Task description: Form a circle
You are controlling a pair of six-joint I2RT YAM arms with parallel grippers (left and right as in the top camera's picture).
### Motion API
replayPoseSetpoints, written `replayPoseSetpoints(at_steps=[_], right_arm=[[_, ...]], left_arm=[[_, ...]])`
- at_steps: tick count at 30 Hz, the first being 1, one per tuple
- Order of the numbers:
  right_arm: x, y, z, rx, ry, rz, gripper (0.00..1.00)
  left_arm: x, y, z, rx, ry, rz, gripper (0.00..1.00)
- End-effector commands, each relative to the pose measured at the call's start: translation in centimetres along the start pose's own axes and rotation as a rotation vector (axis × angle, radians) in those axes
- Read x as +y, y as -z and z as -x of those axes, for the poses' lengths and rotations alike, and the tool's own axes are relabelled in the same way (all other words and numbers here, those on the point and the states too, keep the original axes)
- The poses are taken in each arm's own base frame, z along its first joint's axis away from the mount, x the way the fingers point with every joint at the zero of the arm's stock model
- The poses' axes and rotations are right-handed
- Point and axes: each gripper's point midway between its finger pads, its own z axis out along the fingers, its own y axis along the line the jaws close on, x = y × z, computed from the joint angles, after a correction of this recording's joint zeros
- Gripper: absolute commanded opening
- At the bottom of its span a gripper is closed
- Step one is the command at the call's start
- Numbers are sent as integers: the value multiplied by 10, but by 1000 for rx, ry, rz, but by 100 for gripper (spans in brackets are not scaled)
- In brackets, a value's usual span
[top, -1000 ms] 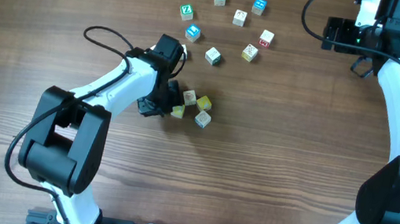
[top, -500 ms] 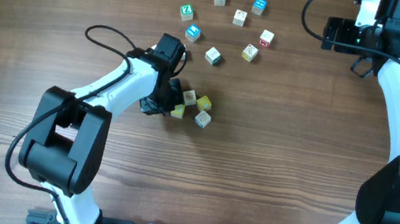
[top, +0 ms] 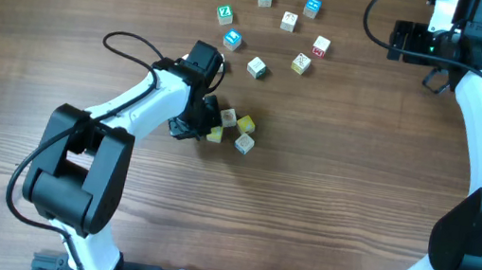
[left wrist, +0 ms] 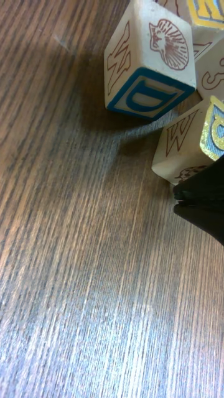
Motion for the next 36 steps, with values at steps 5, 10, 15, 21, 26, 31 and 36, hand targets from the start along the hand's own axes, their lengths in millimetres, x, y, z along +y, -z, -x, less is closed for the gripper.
replayPoseSetpoints(at_steps=[5, 10, 15, 21, 26, 31, 36], right_arm=[[0, -9, -7, 22, -11, -4, 100], [0, -9, -7, 22, -12, -4, 100], [0, -9, -7, 22, -12, -4, 100], [0, -9, -7, 22, -12, -4, 99], [0, -9, -7, 22, -12, -4, 100], [0, -9, -7, 22, -12, -4, 100], [0, -9, -7, 23, -12, -4, 100]], left_arm=[[-1, -5, -7, 33, 29, -6, 4], [16, -1, -1, -6, 33, 89, 4], [4, 69, 61, -157, 3, 102, 15], [-46, 158, 140, -458, -9, -94, 64], [-47, 123, 147, -414, -9, -62, 75], [-47, 70, 154, -353, -8, -21, 64], [-66, 30, 160, -354, -42, -31, 56]])
